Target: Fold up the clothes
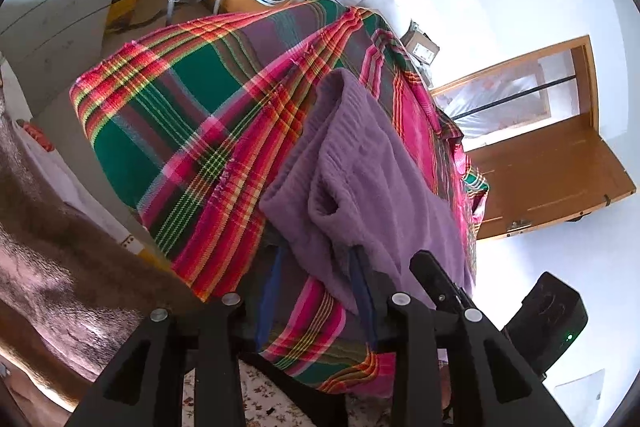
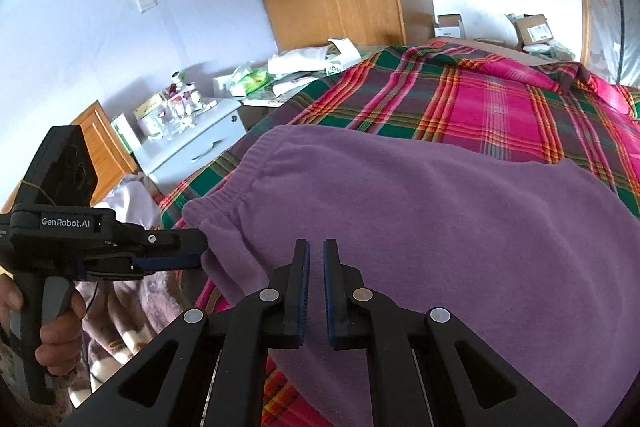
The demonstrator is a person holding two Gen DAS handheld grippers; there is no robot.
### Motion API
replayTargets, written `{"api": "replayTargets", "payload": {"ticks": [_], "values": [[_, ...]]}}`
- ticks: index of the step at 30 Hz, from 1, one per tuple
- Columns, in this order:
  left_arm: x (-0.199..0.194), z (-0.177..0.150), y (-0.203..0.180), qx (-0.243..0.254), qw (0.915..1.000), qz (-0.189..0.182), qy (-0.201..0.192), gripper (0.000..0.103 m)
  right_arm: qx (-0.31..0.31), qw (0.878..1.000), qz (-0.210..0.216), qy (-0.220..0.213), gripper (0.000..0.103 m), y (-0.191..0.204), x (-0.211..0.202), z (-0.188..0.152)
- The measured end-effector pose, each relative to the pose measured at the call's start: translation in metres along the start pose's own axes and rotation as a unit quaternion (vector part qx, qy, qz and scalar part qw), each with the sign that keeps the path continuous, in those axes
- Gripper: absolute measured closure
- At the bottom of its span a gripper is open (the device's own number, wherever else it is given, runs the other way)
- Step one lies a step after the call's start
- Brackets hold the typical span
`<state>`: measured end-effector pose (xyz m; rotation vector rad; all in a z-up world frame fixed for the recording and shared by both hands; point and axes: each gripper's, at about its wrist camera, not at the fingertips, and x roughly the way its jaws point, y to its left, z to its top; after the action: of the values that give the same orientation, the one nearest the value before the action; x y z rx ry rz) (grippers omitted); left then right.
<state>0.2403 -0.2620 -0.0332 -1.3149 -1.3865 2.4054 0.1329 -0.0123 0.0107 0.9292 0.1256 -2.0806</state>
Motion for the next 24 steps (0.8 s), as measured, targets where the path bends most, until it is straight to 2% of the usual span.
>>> {"api": "replayTargets", "payload": {"ticks": [7, 12, 16, 19, 24], "values": [[0.007, 0.002, -0.006, -0.011, 0.9999, 0.005, -0.005, 0.068, 0.013, 1.000, -0.001, 0.001, 0.096, -0.007, -0.004, -0.004], [0.014, 0.000, -0.017, 0.007, 0.9997, 0.021, -0.010, 0.069, 0.021, 1.000, -0.006, -0.001, 0.095, -0.012, -0.008, -0.005], [0.017, 0.001, -0.019, 0.007, 0.9997, 0.017, -0.015, 0.089, 0.030, 1.000, -0.009, -0.005, 0.095, -0.017, -0.012, -0.006], [0.013, 0.001, -0.019, 0.012, 0.9993, 0.016, -0.031, 0.094, 0.035, 0.999, -0.012, -0.005, 0.095, -0.020, -0.014, -0.008], [0.000, 0.004, -0.011, -0.004, 0.9989, 0.000, -0.046, 0.097, 0.036, 0.999, -0.012, -0.005, 0.095, -0.020, -0.016, -0.010]]}}
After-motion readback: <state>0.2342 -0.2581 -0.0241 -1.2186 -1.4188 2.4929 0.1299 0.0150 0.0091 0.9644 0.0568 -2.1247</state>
